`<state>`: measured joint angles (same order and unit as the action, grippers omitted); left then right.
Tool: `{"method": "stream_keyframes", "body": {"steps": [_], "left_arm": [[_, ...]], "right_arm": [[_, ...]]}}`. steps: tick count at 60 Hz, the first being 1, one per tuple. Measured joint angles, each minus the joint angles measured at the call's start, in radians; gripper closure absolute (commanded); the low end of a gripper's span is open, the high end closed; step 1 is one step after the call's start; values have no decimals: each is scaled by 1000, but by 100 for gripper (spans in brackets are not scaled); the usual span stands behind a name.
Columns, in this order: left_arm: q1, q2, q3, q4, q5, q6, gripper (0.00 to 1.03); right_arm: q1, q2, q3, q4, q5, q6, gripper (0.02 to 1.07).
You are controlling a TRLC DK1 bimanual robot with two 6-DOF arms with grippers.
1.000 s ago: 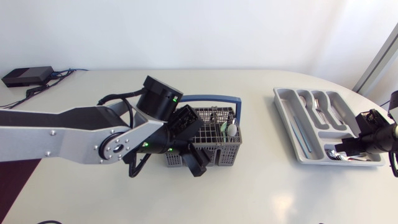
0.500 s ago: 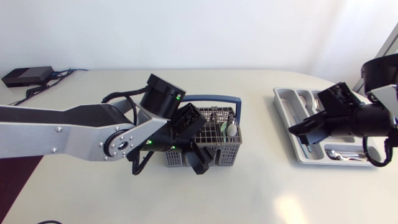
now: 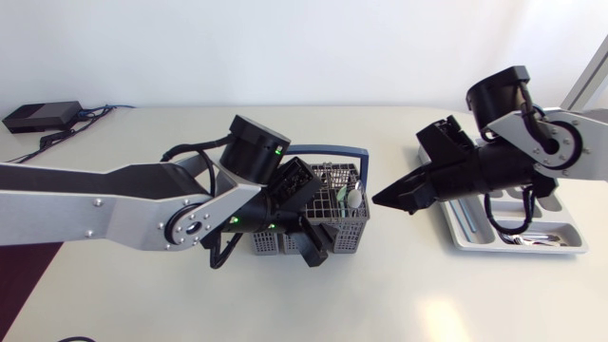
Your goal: Transfer all utensils from the basket to the drawer tray.
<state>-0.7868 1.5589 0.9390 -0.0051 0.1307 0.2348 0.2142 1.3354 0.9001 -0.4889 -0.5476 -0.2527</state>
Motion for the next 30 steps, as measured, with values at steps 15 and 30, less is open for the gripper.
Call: {"method": "stream_keyframes", "body": {"steps": [15,30], "left_arm": [[0,17,0,0,0,0,11],[0,24,0,0,0,0,11]], "right_arm": [[41,109,58,14,-11,23,67],[93,163,85,32,-11,48,84]]}}
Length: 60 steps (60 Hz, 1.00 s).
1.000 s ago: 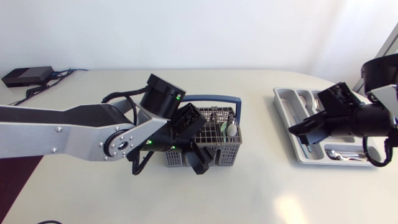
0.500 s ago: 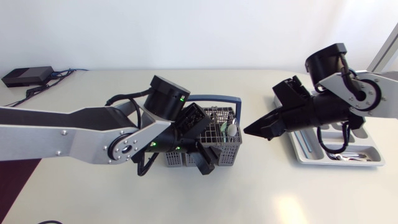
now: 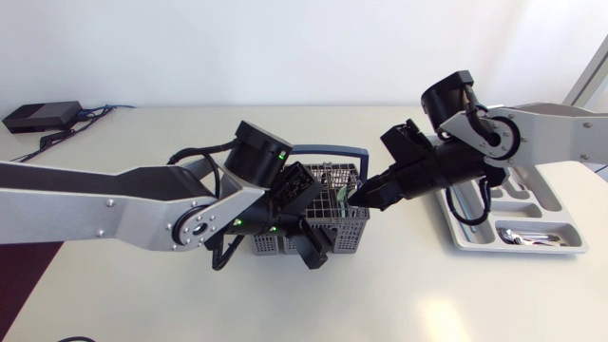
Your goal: Transfer all utensils from the basket to the drawer tray.
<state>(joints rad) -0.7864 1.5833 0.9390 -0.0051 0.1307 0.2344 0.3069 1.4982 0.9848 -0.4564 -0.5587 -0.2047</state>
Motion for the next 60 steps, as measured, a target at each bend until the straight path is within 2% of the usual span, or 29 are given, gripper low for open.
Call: {"method": "stream_keyframes", "body": {"steps": [7,22,60], "left_arm": [[0,0,0,0,0,0,11],[0,0,0,0,0,0,11],[0,0,0,0,0,0,11]], "right_arm": [[14,8,5,19,6,8,102],[18,7,13,7,13,22,102],[28,-125,115,-157,-22,27,102]]}}
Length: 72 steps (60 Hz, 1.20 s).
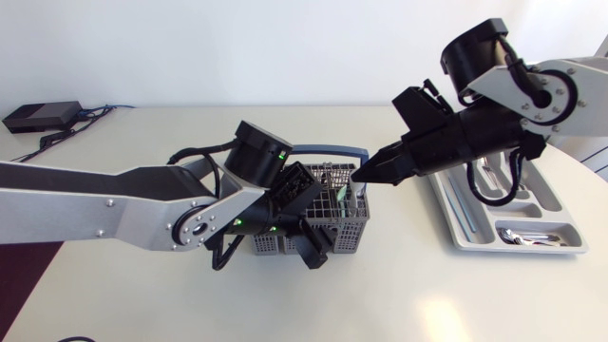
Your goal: Transfer all utensils from the basket to the drawer tray.
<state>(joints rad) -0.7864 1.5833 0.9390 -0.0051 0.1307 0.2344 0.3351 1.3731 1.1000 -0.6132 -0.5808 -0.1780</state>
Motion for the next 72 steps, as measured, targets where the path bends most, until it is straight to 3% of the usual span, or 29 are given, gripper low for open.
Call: {"method": "stream_keyframes", "body": {"steps": [22,30,53,72], "left_arm": [[0,0,0,0,0,0,11],[0,0,0,0,0,0,11],[6,0,0,-1,0,0,11],[6,0,0,-3,0,0,11]], "right_arm": [[29,-142,72,-143,-29,-97,102],[-39,-228,72,-150,-20,-85,102],[-460,-269,-59,-134,332,-62,102],[-721,-150,-218,152,526,-208,102]]}}
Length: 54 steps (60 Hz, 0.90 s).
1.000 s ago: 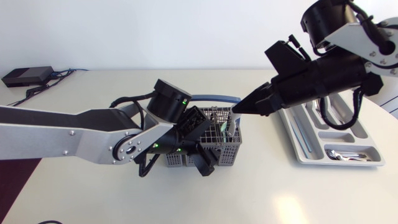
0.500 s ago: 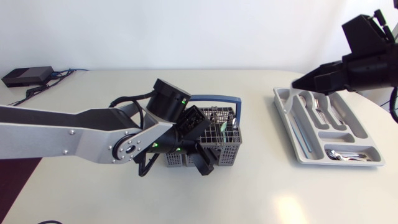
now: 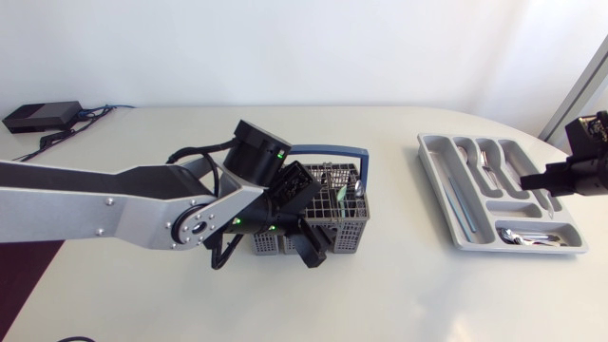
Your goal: Transfer all utensils from the basket to the drawer tray.
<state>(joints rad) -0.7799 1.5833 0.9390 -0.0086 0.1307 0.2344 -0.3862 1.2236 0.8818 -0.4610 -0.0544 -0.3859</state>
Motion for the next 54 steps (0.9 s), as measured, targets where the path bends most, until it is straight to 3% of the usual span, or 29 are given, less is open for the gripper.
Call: {"method": "stream_keyframes", "body": {"steps": [25,30,36,40,47,54], "left_arm": [[5,0,0,0,0,0,11],[6,0,0,0,0,0,11],[6,0,0,0,0,0,11],[6,0,2,0,0,0,11],[6,0,10,5,-16,0,11],[5,0,24,14,-34,0,11]], "right_arm": [[-68,299,-96,362,148,-117,100],[-68,332,-113,391,154,-133,84],[-68,336,-130,404,156,-141,47],[-68,335,-136,406,156,-143,33],[-68,289,-156,403,156,-143,20],[-65,190,-166,366,151,-143,18]]}}
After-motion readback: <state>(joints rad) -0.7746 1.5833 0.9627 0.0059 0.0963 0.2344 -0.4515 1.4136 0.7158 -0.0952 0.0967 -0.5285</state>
